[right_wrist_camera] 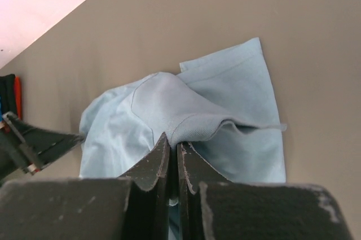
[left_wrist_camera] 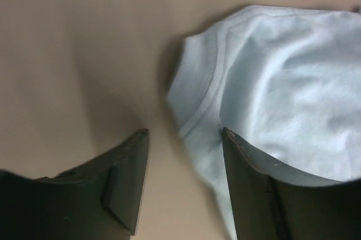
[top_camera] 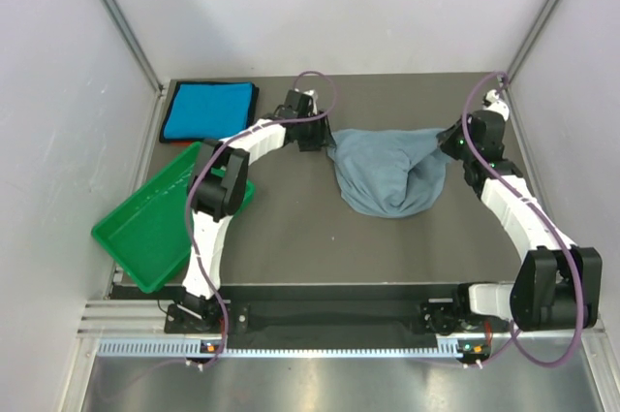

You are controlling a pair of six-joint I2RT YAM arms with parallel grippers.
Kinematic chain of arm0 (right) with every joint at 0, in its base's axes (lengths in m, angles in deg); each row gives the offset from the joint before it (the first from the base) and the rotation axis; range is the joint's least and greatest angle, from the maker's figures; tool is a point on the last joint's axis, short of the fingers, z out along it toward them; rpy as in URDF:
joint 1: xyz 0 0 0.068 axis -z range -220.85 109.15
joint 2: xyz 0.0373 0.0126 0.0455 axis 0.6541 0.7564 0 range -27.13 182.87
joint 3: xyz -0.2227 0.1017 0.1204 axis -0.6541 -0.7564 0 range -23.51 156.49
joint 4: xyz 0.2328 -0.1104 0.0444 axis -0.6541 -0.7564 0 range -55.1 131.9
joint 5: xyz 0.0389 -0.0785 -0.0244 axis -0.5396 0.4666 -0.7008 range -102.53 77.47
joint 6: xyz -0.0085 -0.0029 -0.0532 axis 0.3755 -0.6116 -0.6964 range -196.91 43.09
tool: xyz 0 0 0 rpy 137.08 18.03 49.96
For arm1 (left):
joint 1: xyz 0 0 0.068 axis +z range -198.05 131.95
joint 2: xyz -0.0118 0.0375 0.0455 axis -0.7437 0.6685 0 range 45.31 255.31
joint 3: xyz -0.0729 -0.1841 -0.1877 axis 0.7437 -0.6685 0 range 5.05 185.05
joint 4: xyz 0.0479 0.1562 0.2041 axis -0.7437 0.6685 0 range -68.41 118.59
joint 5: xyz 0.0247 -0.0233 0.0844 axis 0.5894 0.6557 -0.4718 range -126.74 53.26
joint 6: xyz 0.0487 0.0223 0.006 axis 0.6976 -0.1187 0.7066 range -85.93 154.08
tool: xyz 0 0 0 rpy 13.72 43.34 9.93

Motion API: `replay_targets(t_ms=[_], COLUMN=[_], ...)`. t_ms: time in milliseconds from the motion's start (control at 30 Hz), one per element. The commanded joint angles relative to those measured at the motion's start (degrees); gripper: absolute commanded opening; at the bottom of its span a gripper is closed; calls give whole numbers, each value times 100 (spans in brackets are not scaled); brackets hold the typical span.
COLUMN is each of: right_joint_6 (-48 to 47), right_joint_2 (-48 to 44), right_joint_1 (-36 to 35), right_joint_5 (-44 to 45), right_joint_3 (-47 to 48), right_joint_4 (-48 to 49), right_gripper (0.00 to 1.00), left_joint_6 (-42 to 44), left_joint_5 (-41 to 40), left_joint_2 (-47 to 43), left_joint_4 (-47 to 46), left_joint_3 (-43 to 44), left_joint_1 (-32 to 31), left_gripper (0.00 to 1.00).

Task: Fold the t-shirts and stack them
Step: Flatten the tshirt out

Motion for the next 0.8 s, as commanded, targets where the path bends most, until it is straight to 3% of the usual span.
replay_targets(t_ms=[0,33,67,100,133,167,333,467,567,600,767], right_joint_6=[-159,-177,-160,-185,-186,-203,-396,-563,-774,-809,-871], right_joint_2=[-270,-296,-340,-410,-454,-472,-394,-393,-612,-804,-1798], right_joint_1=[94,86,86,86,86,86,121,138,138,138,130], right_joint_5=[96,96,122,157,175,219,474,711,1036,1115,1011], right_joint_3=[251,243,234,225,225,269,1418,3427,4387,4548,4568], right_joint_4=[-106,-132,-193,-211,-229,-273,-1035,-1870,-2346,-2460,-2980], right_gripper=[0,0,0,0,0,0,0,0,0,0,0], left_joint_6=[-190,-243,-261,-279,-314,-314,-94,-94,-339,-645,-1201], left_joint_5=[803,795,812,813,813,813,297,-319,-174,-24,487], left_joint_2=[225,242,303,304,313,261,-624,-1337,-1848,-2049,-3789], left_joint_4=[-633,-721,-713,-678,-530,-450,244,832,1211,1168,316], left_joint_3=[317,334,386,430,509,684,1798,3080,3858,3806,1673], left_joint_1=[-76,-76,-76,-76,-76,-76,-67,-67,-76,-84,-339], left_gripper=[58,53,41,27,3,0,0,0,0,0,0])
